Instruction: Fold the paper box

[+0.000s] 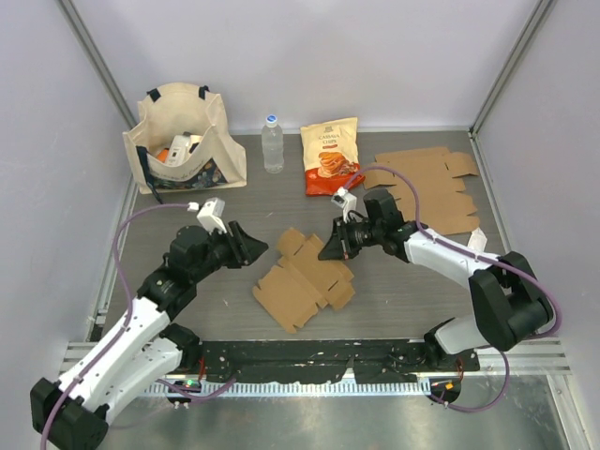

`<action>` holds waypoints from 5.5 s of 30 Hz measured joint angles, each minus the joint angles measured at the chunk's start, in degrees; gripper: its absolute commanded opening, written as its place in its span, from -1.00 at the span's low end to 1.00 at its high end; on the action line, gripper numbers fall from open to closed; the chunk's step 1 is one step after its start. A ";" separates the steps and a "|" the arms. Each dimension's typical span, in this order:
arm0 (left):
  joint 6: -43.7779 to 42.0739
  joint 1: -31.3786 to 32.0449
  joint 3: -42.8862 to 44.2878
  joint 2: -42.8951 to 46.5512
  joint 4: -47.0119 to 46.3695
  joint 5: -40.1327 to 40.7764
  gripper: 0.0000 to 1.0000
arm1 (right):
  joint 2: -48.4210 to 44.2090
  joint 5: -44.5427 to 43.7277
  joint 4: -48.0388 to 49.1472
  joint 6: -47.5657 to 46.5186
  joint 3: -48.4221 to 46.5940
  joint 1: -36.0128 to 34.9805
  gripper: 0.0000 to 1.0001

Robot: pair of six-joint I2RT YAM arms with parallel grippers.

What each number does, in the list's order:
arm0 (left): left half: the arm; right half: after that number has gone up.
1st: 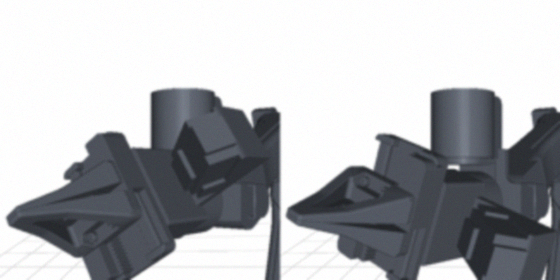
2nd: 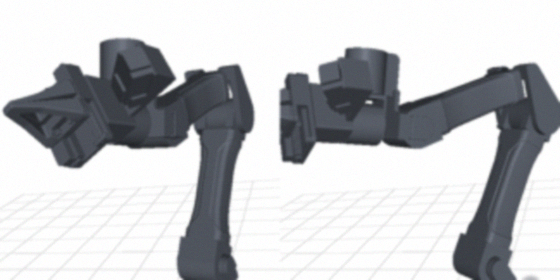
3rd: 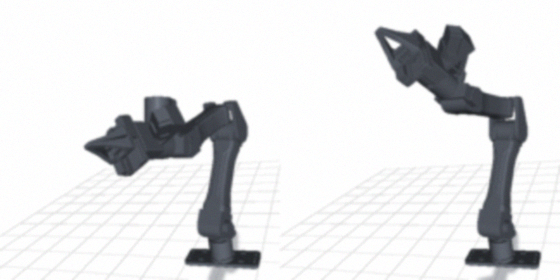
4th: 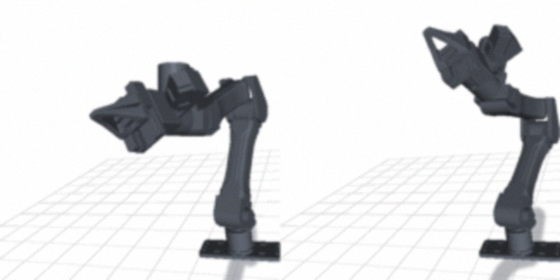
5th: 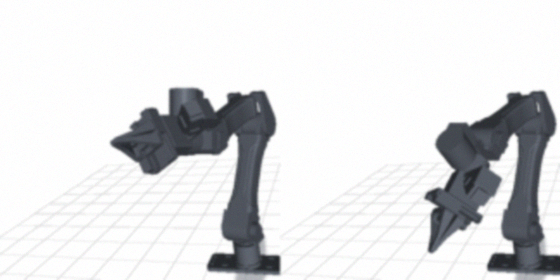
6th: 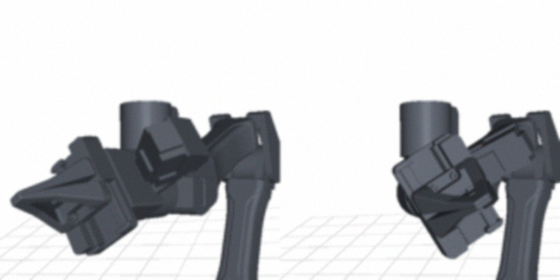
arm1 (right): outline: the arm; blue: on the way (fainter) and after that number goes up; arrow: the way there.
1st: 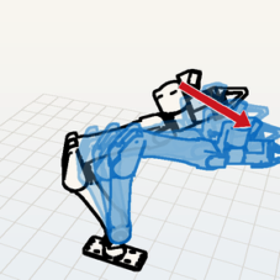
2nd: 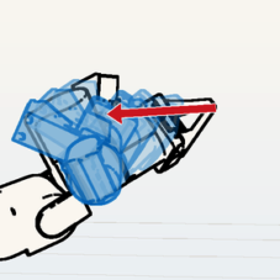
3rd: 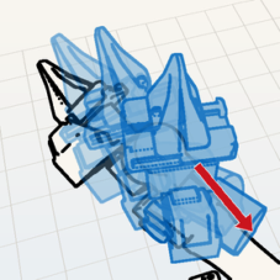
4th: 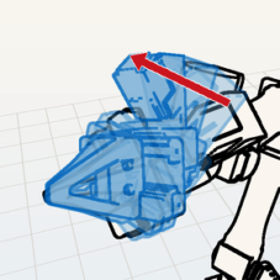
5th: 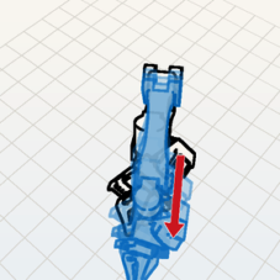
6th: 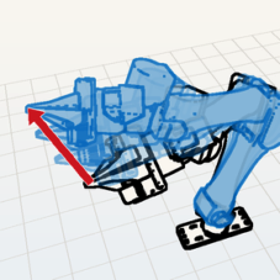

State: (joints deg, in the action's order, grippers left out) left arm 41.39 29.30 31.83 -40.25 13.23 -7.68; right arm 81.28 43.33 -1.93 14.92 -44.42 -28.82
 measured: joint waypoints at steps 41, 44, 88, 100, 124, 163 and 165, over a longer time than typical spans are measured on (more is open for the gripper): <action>-24.76 0.44 27.26 -31.34 9.31 -39.56 -1.00 | -0.35 21.42 0.11 -4.02 -6.62 -4.09 -0.99; -24.06 0.33 27.26 -31.15 8.52 -39.36 -0.93 | -0.35 21.27 0.09 -4.02 -6.80 -3.93 -0.99; 0.17 -6.78 4.26 -2.43 3.23 -27.69 -0.36 | -4.96 21.81 5.62 0.70 -9.29 -1.53 -0.99; -4.15 -6.73 6.99 -1.20 5.68 -26.73 0.25 | -3.91 19.54 11.96 5.68 -7.50 -1.79 -0.99; -2.29 9.03 -0.46 -16.11 -16.76 6.54 0.23 | 14.12 -28.76 -27.28 -21.68 -25.42 -10.75 -0.99; -19.91 15.63 6.21 -37.24 -28.17 16.22 -0.53 | 17.14 -21.14 -31.41 -27.71 -27.71 -9.94 -0.99; -20.50 15.76 6.21 -37.24 -28.00 17.20 -0.65 | 17.14 -21.11 -31.41 -27.71 -27.71 -9.94 -0.99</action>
State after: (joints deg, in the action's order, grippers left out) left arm 20.88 45.06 38.04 -77.49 -14.76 9.52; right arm 98.41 22.22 -33.34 -12.80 -72.14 -38.76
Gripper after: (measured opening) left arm 0.232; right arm 0.039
